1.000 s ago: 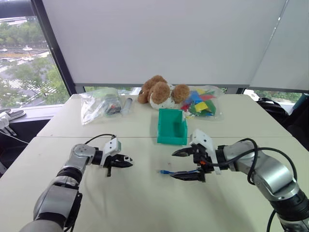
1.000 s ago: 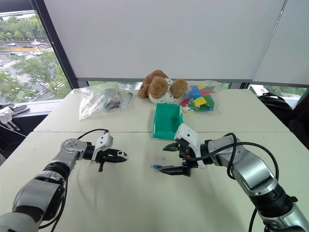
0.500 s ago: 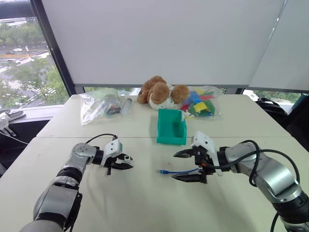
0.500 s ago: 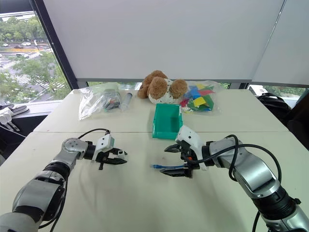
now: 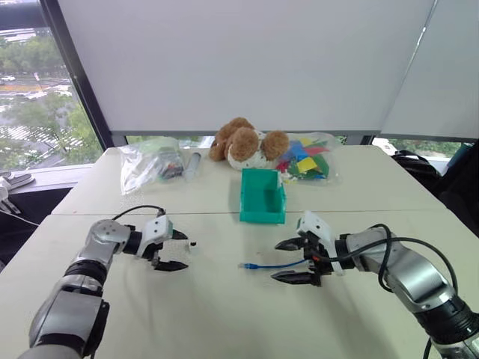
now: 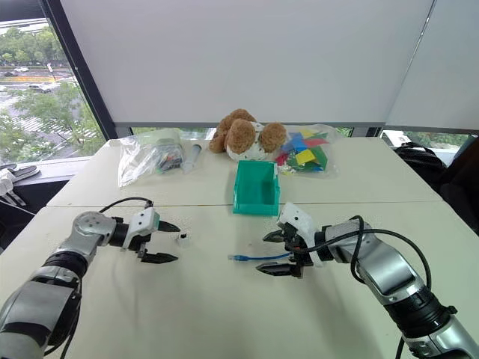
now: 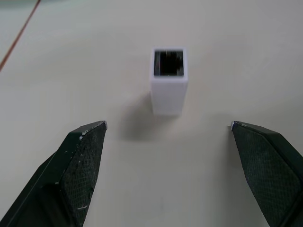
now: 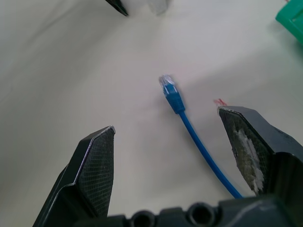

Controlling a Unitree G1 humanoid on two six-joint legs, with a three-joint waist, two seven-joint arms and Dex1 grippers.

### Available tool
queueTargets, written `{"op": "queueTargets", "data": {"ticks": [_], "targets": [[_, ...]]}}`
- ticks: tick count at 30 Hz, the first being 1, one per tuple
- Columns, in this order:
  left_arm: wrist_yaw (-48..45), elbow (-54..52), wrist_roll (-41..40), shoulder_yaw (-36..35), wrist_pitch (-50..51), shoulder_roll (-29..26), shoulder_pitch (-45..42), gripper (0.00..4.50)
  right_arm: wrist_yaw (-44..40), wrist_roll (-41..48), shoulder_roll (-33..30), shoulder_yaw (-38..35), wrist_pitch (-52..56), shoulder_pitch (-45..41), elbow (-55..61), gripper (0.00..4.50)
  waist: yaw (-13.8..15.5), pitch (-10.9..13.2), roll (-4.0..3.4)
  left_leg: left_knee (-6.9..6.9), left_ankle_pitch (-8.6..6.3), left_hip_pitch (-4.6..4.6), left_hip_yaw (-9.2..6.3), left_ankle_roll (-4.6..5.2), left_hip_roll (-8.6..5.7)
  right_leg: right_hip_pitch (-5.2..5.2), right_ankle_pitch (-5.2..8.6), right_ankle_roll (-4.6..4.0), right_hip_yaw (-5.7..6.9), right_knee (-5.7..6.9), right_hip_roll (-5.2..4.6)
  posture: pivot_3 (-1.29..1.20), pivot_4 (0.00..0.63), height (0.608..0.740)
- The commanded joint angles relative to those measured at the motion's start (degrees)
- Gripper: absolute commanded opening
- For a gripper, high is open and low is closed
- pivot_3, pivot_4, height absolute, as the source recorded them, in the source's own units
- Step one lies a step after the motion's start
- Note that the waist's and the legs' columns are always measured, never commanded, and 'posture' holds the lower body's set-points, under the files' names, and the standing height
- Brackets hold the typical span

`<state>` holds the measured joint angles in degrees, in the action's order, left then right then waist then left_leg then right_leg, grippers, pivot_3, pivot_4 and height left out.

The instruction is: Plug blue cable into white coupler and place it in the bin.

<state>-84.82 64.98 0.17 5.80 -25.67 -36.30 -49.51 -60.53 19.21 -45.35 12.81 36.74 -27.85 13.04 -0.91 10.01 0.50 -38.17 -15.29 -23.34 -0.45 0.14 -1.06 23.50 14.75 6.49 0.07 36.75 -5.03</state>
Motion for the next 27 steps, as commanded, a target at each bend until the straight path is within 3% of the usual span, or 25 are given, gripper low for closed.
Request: {"op": "queueTargets", "data": {"ticks": [1, 7, 14, 27], "targets": [[-2.9, -6.1, -4.3, -2.9, 4.0, -1.0, -0.3, 4.33, -1.2, -1.1, 0.9, 0.1, -2.7, -1.7, -3.3, 3.82, 0.2, 0.0, 0.03, -0.01, 0.00, -0.02, 0.00, 0.00, 0.00, 0.00, 0.00, 0.00, 0.00, 0.00, 0.00, 0.00, 0.150, 0.740], [-4.5, -22.0, -10.5, -4.9, 14.3, -1.1, 1.4, 4.33, -3.1, -3.8, 4.9, 2.3, -7.5, -4.4, -12.9, 3.82, 0.3, 0.0, 0.08, -0.08, 0.00, -0.07, -0.03, -0.01, -0.04, -0.02, 0.00, 0.00, -0.01, 0.00, -0.04, 0.00, 0.150, 0.740], [-4.9, -37.8, -13.2, -1.6, 22.4, 1.6, 6.1, 4.33, -5.5, -8.3, 8.2, 4.8, -13.9, -7.9, -23.1, 3.82, 0.1, 0.1, 0.07, -0.07, 0.01, -0.04, -0.02, -0.01, -0.03, 0.03, 0.00, 0.00, -0.01, 0.13, -0.01, 0.00, 0.150, 0.740], [-3.9, -39.3, -11.7, 3.5, 20.0, 6.5, 6.6, 4.33, -6.6, -13.6, 10.0, 5.7, -18.8, -8.5, -27.7, 3.82, 0.1, 0.1, 0.07, -0.07, 0.02, -0.01, -0.02, -0.03, -0.06, 0.04, 0.01, -0.01, -0.02, 0.18, -0.01, 0.00, 0.150, 0.740]]}}
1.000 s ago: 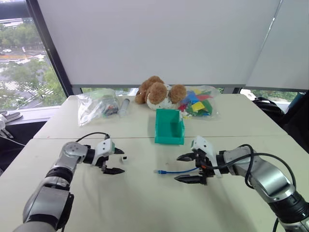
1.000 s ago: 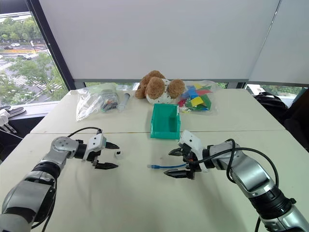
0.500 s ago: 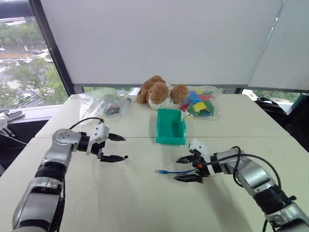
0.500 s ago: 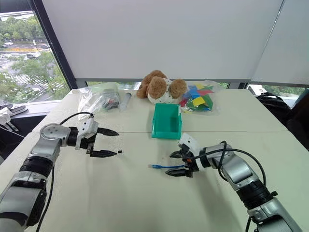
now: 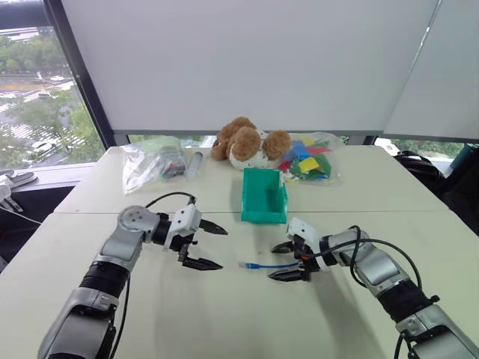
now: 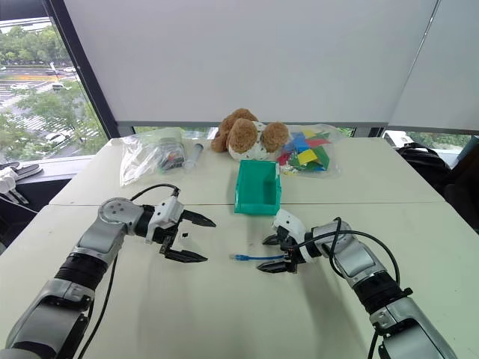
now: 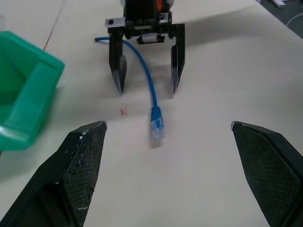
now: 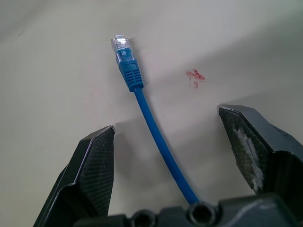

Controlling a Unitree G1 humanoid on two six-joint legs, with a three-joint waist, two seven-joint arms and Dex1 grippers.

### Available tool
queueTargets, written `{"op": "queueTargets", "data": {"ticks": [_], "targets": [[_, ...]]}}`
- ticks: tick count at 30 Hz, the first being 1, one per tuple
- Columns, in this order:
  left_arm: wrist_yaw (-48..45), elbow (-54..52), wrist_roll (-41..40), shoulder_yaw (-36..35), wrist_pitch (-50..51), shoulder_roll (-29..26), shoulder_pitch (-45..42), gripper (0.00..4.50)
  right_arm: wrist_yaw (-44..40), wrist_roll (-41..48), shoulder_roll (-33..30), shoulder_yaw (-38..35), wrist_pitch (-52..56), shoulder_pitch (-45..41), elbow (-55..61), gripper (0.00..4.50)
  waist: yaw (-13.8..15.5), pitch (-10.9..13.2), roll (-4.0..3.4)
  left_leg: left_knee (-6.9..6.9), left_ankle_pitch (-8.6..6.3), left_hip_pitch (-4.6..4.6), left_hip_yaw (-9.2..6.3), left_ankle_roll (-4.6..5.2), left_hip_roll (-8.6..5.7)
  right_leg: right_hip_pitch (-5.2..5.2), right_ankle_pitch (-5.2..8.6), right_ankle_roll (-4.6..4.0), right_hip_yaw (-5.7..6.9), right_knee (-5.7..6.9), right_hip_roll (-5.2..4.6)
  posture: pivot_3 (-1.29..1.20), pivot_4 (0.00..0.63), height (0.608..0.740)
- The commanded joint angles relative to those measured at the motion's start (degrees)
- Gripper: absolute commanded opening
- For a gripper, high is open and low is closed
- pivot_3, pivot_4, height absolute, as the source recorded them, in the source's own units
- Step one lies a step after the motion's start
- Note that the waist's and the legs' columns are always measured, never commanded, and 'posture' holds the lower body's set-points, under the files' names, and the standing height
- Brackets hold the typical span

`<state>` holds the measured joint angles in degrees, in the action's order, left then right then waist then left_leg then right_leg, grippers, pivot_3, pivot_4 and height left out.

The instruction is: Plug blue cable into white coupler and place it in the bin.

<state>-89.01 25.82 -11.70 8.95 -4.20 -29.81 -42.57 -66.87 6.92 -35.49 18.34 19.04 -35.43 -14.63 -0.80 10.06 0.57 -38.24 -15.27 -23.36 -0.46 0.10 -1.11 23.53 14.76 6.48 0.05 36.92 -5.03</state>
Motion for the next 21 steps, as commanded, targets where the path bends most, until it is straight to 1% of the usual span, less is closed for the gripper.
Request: {"op": "queueTargets", "data": {"ticks": [1, 3, 4, 5, 6, 7, 8, 9, 14, 18, 21], "targets": [[0.4, 0.1, 0.2, 0.5, -1.7, 0.1, -0.4, 4.36, -0.3, -1.8, 0.1, 0.4, -1.4, -0.8, 0.0, 3.56, 0.0, 0.0, 0.00, 0.00, 0.00, 0.00, 0.00, 0.00, 0.00, 0.00, 0.00, 0.00, 0.00, 0.00, 0.00, 0.00, 0.150, 0.740], [0.6, 0.5, 0.1, 0.7, -2.1, 0.0, -0.5, 4.37, -0.6, -2.4, 0.3, 0.7, -1.8, -0.4, 0.3, 2.94, 0.0, 0.0, 0.00, 0.00, 0.00, 0.00, 0.00, 0.00, 0.00, 0.00, 0.00, 0.00, 0.00, 0.01, 0.00, 0.00, 0.150, 0.740], [0.6, 0.6, 0.1, 0.8, -2.3, 0.0, -0.5, 4.37, -0.8, -2.7, 0.3, 0.9, -1.8, -0.1, 0.6, 2.39, 0.1, 0.0, 0.00, 0.00, 0.00, 0.00, 0.00, 0.00, 0.00, 0.00, 0.00, 0.00, 0.00, 0.01, 0.00, 0.00, 0.150, 0.740], [0.7, 0.7, 0.0, 0.7, -2.4, -0.2, -0.4, 4.37, -1.0, -2.7, 0.4, 1.0, -1.6, 0.1, 1.0, 1.97, 0.0, 0.0, 0.00, 0.00, 0.00, 0.00, 0.00, 0.00, 0.01, 0.00, 0.00, 0.00, 0.00, 0.01, 0.00, 0.00, 0.150, 0.740], [0.7, 0.7, -0.1, 0.7, -2.4, -0.3, -0.4, 4.37, -1.3, -2.8, 0.5, 1.1, -1.4, 0.3, 1.2, 1.33, 0.0, 0.0, 0.00, 0.00, 0.00, 0.00, 0.00, 0.00, 0.00, 0.00, 0.00, 0.00, 0.00, 0.01, 0.00, 0.00, 0.150, 0.740], [0.7, 0.6, -0.2, 0.6, -2.3, -0.4, -0.2, 4.37, -1.4, -2.8, 0.6, 1.1, -1.2, 0.4, 1.5, 0.90, 0.1, 0.0, 0.00, 0.00, 0.00, 0.00, 0.00, 0.00, 0.01, 0.00, 0.00, 0.00, 0.00, 0.01, 0.00, 0.00, 0.150, 0.740], [0.7, 0.6, -0.2, 0.6, -2.2, -0.5, -0.1, 4.37, -1.5, -2.8, 0.7, 1.2, -1.1, 0.5, 1.5, 0.34, 0.1, 0.0, 0.00, 0.00, 0.00, 0.00, 0.00, 0.00, 0.01, 0.00, 0.00, 0.00, 0.00, 0.01, 0.00, 0.00, 0.150, 0.740], [0.7, 0.4, -0.1, 0.7, -2.2, -0.7, 0.2, 4.37, -1.5, -2.9, 0.7, 1.2, -1.1, 0.5, 1.5, 0.10, 0.0, 0.0, 0.00, 0.00, 0.00, 0.00, 0.00, 0.00, 0.01, 0.00, 0.00, 0.00, 0.00, 0.01, 0.00, 0.00, 0.150, 0.740], [0.5, -0.8, -0.3, 1.0, -1.3, -1.2, 1.2, 4.37, -2.1, -2.3, 0.2, 0.7, 0.8, 0.8, 4.3, 0.10, 0.0, 0.0, -0.01, 0.00, 0.00, 0.01, -0.01, 0.00, 0.01, 0.00, 0.00, 0.00, 0.00, 0.02, 0.00, 0.00, 0.150, 0.740], [0.2, -1.2, -0.4, 1.4, -0.8, -1.0, 1.7, 4.37, -3.0, -1.0, -0.7, 0.5, 3.9, 2.8, 11.5, 0.10, 0.2, 0.0, -0.01, 0.00, 0.00, 0.00, -0.02, 0.00, 0.02, 0.00, 0.00, 0.00, 0.00, 0.01, -0.01, 0.00, 0.150, 0.740], [-0.2, -1.5, -0.3, 2.1, -0.7, -0.6, 1.9, 4.37, -3.1, -1.3, -0.6, 1.1, 5.4, 3.8, 14.5, 0.10, 0.2, 0.0, -0.01, 0.00, 0.00, -0.01, -0.02, 0.00, 0.01, 0.00, 0.00, 0.00, 0.00, 0.00, -0.02, 0.00, 0.150, 0.740]]}}
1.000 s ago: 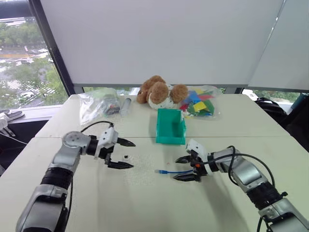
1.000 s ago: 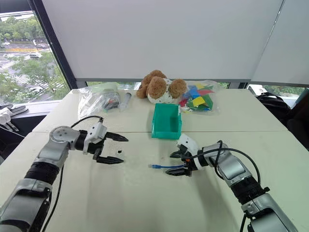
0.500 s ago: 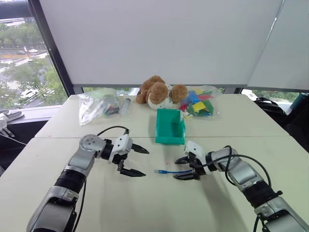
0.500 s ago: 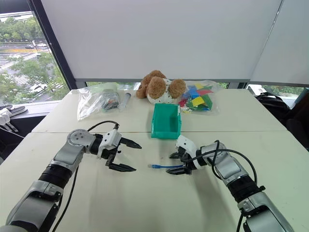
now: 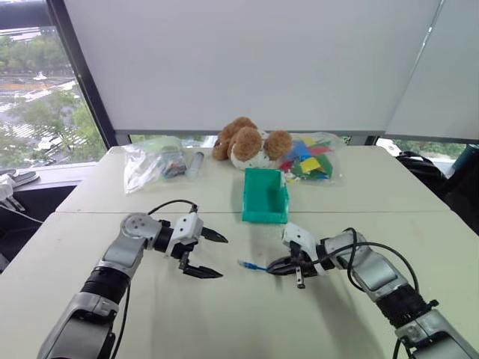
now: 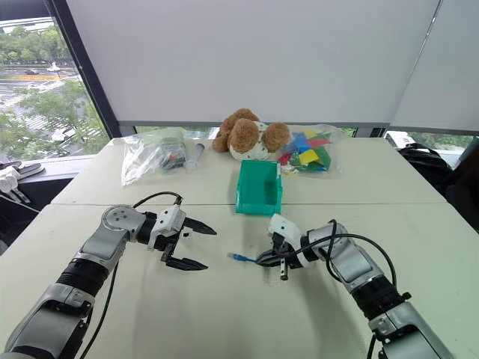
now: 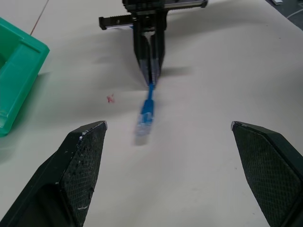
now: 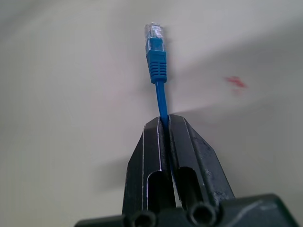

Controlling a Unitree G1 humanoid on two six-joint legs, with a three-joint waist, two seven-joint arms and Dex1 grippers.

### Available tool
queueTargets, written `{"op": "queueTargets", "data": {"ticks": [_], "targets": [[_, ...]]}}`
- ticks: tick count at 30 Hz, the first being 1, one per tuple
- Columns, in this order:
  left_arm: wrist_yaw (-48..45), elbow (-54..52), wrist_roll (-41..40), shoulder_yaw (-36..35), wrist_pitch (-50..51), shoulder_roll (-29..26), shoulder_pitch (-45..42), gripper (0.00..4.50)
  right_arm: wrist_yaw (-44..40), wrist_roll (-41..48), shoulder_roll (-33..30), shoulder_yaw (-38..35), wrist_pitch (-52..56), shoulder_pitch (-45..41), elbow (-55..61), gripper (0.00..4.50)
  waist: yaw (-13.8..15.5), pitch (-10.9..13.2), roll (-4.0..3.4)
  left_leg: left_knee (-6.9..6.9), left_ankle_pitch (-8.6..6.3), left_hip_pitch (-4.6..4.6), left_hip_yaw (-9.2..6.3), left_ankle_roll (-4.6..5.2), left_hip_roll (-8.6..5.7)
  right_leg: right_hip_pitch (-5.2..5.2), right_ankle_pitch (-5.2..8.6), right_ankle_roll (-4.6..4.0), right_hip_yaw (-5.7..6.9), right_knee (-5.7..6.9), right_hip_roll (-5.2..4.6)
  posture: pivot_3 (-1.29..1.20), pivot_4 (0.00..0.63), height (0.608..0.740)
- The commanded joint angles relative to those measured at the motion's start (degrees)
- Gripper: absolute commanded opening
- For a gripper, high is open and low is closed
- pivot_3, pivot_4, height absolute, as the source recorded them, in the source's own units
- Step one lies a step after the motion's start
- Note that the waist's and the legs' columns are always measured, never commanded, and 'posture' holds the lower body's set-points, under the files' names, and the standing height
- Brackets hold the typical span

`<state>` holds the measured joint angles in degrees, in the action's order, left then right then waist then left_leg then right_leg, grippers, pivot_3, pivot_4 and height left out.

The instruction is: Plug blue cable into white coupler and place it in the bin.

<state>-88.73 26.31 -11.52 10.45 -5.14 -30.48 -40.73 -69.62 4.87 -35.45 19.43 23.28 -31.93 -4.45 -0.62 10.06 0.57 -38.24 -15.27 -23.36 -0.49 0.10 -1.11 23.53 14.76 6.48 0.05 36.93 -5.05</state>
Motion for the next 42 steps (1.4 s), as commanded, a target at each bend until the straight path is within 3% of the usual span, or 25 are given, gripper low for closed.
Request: {"op": "queueTargets", "data": {"ticks": [1, 2, 5, 11, 23, 31, 34, 41, 42], "targets": [[-0.5, -1.9, -0.3, 0.9, 0.2, 0.4, 0.0, 4.37, -0.2, 0.6, -0.3, 0.3, 1.4, 0.5, 4.7, 0.10, 0.0, 0.0, 0.00, 0.00, 0.00, 0.00, 0.00, 0.00, 0.00, 0.00, 0.00, 0.00, 0.00, 0.00, 0.00, 0.00, 0.150, 0.740], [-0.5, -1.9, -0.2, 1.2, 0.1, 0.7, 0.0, 4.37, 0.0, 0.4, -0.1, 0.5, 1.6, 0.6, 5.0, 0.10, 0.0, 0.0, 0.00, 0.00, 0.00, 0.00, 0.00, 0.00, 0.00, 0.00, 0.00, 0.00, 0.00, 0.00, 0.00, 0.00, 0.150, 0.740], [-0.8, -1.6, 0.3, 2.1, -0.5, 1.1, 0.0, 4.37, 0.7, -2.2, -0.5, 2.1, -0.7, 0.5, 3.4, 0.85, 0.0, 0.0, 0.00, 0.00, 0.00, 0.00, 0.00, 0.00, 0.00, 0.00, 0.00, 0.00, 0.00, 0.00, 0.00, 0.00, 0.150, 0.740], [-1.2, 0.9, 1.3, 4.2, -1.0, 3.3, -0.5, 4.37, 2.0, -5.4, -2.7, 2.0, -4.0, 0.6, 5.2, 3.86, 0.1, 0.0, -0.01, 0.00, 0.00, 0.02, 0.01, 0.00, -0.02, -0.01, 0.00, 0.00, 0.00, 0.01, 0.01, 0.00, 0.150, 0.740], [-0.8, 11.6, 4.8, 6.8, -4.2, 7.9, -3.0, 4.37, 4.4, 3.6, -10.1, -9.6, 10.1, 7.2, 27.8, 3.86, 0.1, 0.0, 0.00, 0.00, 0.00, -0.02, -0.04, 0.00, 0.00, -0.01, 0.01, -0.01, 0.01, -0.06, 0.00, 0.00, 0.150, 0.740], [0.7, 20.0, 7.3, 6.1, -6.0, 9.2, -5.2, 4.37, 8.2, 5.9, -11.2, -10.8, 14.7, 8.9, 33.0, 3.86, 0.1, 0.0, 0.01, -0.01, 0.00, -0.02, -0.03, 0.01, 0.00, -0.02, 0.01, -0.01, 0.00, -0.10, -0.02, 0.00, 0.150, 0.740], [0.9, 21.9, 7.5, 6.0, -5.5, 9.6, -5.6, 3.53, 9.0, 6.2, -11.4, -10.5, 15.1, 8.8, 33.4, 3.90, 0.1, 0.0, 0.01, -0.01, 0.00, -0.02, -0.03, 0.01, 0.00, -0.04, 0.01, -0.01, 0.00, -0.12, -0.02, 0.00, 0.150, 0.740], [0.8, 22.8, 9.0, 6.8, -8.0, 9.7, -5.0, 0.09, 9.7, 6.6, -11.9, -10.4, 15.2, 8.4, 33.7, 3.90, 0.1, 0.0, 0.01, 0.00, 0.00, -0.02, -0.04, 0.01, 0.00, -0.03, 0.01, -0.01, 0.01, -0.12, -0.02, 0.00, 0.150, 0.740], [0.6, 22.5, 9.1, 6.9, -8.7, 9.6, -4.8, 0.03, 9.9, 6.7, -11.8, -10.5, 15.3, 8.3, 33.8, 3.90, 0.1, 0.0, 0.01, 0.00, -0.01, -0.02, -0.04, 0.01, 0.00, -0.03, 0.01, -0.01, 0.01, -0.12, -0.02, 0.00, 0.150, 0.740]]}}
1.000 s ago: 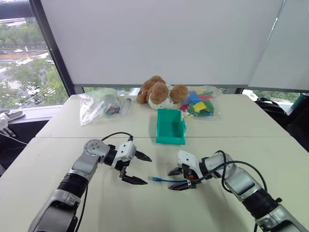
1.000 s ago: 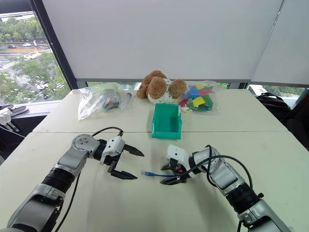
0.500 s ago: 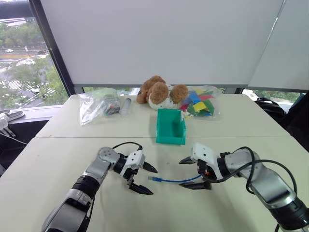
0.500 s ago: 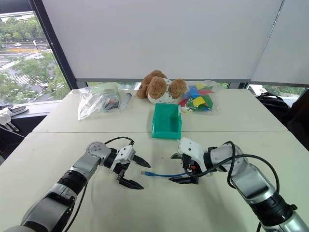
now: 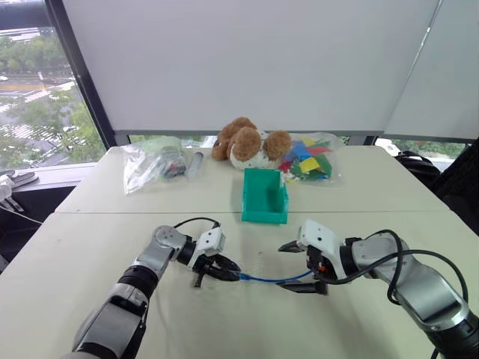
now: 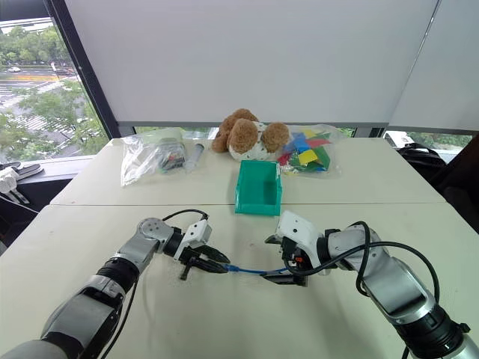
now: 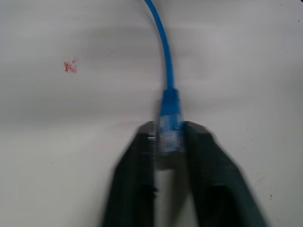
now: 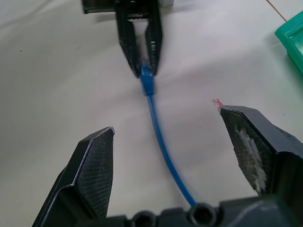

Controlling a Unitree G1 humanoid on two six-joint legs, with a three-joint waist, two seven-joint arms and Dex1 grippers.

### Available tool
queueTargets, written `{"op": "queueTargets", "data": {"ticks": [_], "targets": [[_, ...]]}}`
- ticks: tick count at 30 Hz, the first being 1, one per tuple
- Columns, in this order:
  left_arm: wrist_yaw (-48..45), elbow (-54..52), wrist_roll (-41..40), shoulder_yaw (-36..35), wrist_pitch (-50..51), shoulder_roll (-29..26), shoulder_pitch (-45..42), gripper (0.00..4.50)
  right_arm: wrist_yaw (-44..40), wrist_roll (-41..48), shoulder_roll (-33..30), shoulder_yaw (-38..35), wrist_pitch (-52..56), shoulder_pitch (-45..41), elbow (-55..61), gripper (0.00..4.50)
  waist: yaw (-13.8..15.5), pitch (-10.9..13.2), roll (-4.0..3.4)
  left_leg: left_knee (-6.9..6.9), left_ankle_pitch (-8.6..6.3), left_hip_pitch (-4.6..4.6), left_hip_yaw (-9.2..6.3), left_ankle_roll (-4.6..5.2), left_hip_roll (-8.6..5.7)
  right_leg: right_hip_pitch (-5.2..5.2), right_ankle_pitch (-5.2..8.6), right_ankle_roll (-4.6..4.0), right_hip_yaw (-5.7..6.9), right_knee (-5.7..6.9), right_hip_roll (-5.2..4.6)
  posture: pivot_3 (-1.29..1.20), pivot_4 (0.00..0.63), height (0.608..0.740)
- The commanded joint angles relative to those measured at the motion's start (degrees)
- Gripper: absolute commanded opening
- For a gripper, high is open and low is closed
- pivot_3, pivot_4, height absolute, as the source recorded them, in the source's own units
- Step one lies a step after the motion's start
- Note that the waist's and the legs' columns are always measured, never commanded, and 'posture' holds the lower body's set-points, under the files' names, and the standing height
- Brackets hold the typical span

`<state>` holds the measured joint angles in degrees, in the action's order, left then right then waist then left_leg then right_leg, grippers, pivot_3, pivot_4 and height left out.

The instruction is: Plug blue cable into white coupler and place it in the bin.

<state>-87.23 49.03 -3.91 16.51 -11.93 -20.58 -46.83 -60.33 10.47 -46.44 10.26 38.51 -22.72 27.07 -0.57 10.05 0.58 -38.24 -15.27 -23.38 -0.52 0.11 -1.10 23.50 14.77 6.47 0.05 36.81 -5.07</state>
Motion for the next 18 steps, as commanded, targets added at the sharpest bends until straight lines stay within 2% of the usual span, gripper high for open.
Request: {"op": "queueTargets", "data": {"ticks": [1, 5, 8, 11, 14, 18], "targets": [[-1.1, -0.7, 1.3, 0.7, -2.4, -0.4, 1.7, 0.03, 0.9, 1.5, -0.6, -1.7, 0.4, -0.9, 2.5, 3.90, 0.0, 0.0, 0.00, 0.00, 0.00, 0.00, 0.00, 0.00, 0.00, 0.00, 0.00, 0.00, 0.00, 0.00, 0.00, 0.00, 0.150, 0.740], [2.2, -2.9, -1.2, -2.5, -2.3, 0.5, 1.3, 0.03, 4.4, 7.9, 2.8, -7.4, 7.1, -0.1, 5.0, 3.90, 0.1, 0.0, 0.00, 0.00, 0.00, -0.01, -0.01, 0.00, 0.01, 0.01, 0.00, 0.00, 0.00, -0.01, -0.02, 0.00, 0.150, 0.740], [9.9, -5.3, -4.4, -7.4, -0.8, 3.0, -0.9, 0.03, 8.8, 17.5, 7.3, -16.7, 17.9, 1.7, 9.0, 3.90, 0.8, 0.0, 0.02, 0.00, 0.00, -0.05, -0.08, 0.00, 0.01, 0.00, 0.00, 0.00, 0.00, -0.03, -0.05, 0.00, 0.150, 0.740], [13.8, -9.0, -5.6, -9.5, 0.5, 4.4, -1.2, 0.03, 14.0, 22.2, 10.8, -20.8, 24.7, 3.9, 12.2, 3.90, 1.4, 0.0, 0.03, -0.01, 0.00, -0.06, -0.07, 0.00, -0.02, -0.03, -0.01, 0.01, 0.01, -0.10, -0.11, 0.00, 0.150, 0.740], [17.4, -13.2, -5.7, -10.2, 0.1, 5.4, -0.5, 0.03, 23.6, 25.9, 20.7, -24.2, 31.8, 4.1, 12.5, 3.90, 1.2, 0.0, 0.03, 0.02, 0.00, -0.06, -0.06, 0.00, -0.02, -0.03, -0.01, 0.01, 0.01, -0.14, -0.15, 0.00, 0.150, 0.740], [21.1, -17.1, -5.2, -10.2, 0.1, 6.2, 0.4, 0.03, 34.9, 26.1, 32.8, -28.7, 37.1, 1.1, 7.9, 3.90, 1.1, 0.0, -0.05, 0.05, 0.00, -0.05, -0.04, -0.01, -0.03, 0.04, -0.02, 0.00, 0.00, -0.05, -0.16, 0.00, 0.150, 0.740]]}}
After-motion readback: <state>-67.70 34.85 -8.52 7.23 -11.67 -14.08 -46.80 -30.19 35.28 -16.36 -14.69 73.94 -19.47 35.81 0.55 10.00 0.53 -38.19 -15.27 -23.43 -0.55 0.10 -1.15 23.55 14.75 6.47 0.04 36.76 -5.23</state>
